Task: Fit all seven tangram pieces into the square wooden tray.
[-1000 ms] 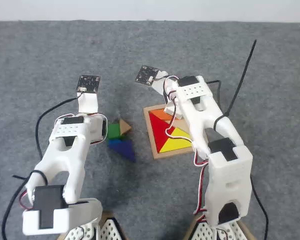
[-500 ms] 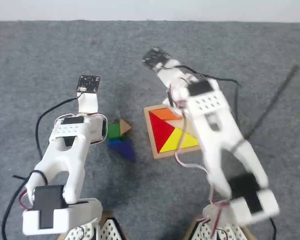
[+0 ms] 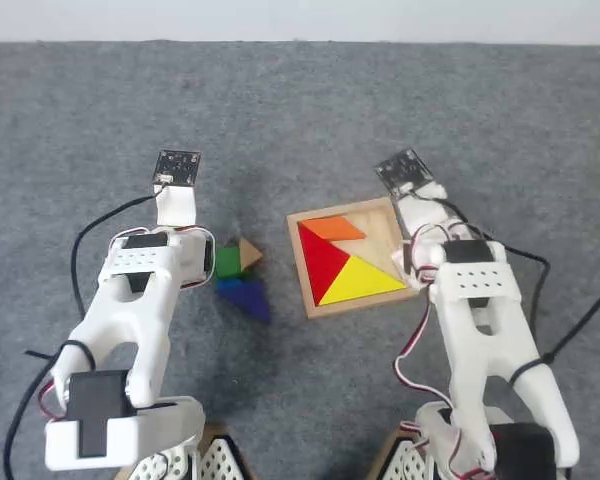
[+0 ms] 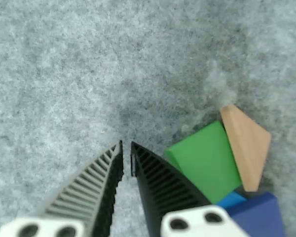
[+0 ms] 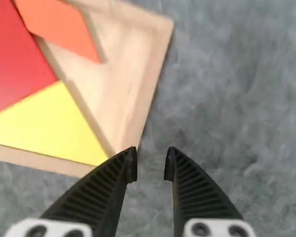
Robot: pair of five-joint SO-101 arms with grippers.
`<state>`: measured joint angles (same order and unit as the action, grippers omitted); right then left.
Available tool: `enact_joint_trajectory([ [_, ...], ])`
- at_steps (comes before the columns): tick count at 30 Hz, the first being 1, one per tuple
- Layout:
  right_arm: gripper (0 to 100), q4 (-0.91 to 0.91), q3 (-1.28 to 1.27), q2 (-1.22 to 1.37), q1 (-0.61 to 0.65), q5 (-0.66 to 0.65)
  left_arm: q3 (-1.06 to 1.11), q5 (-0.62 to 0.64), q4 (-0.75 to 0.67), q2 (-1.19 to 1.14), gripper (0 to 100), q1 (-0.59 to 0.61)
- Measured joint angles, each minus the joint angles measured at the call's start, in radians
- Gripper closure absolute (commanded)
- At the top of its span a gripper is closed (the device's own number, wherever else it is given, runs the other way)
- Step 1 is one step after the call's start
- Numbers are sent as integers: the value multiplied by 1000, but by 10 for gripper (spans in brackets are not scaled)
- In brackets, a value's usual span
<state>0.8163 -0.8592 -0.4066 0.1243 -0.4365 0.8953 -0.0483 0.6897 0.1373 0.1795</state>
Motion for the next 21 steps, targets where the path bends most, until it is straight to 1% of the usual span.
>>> enact_joint_trajectory([
  [3, 883, -34, -6, 0, -28, 0, 0, 0, 0, 0, 972, 0],
  [9, 879, -44, -6, 15, -25, 2, 0, 0, 0, 0, 972, 0],
  [12, 872, -46, 38, 114, -25, 26, 0, 0, 0, 0, 972, 0],
  [17, 779, -46, 227, 348, -25, 57, 0, 0, 0, 0, 972, 0],
  [21, 792, -46, 333, 497, 14, 58, 0, 0, 0, 0, 972, 0],
])
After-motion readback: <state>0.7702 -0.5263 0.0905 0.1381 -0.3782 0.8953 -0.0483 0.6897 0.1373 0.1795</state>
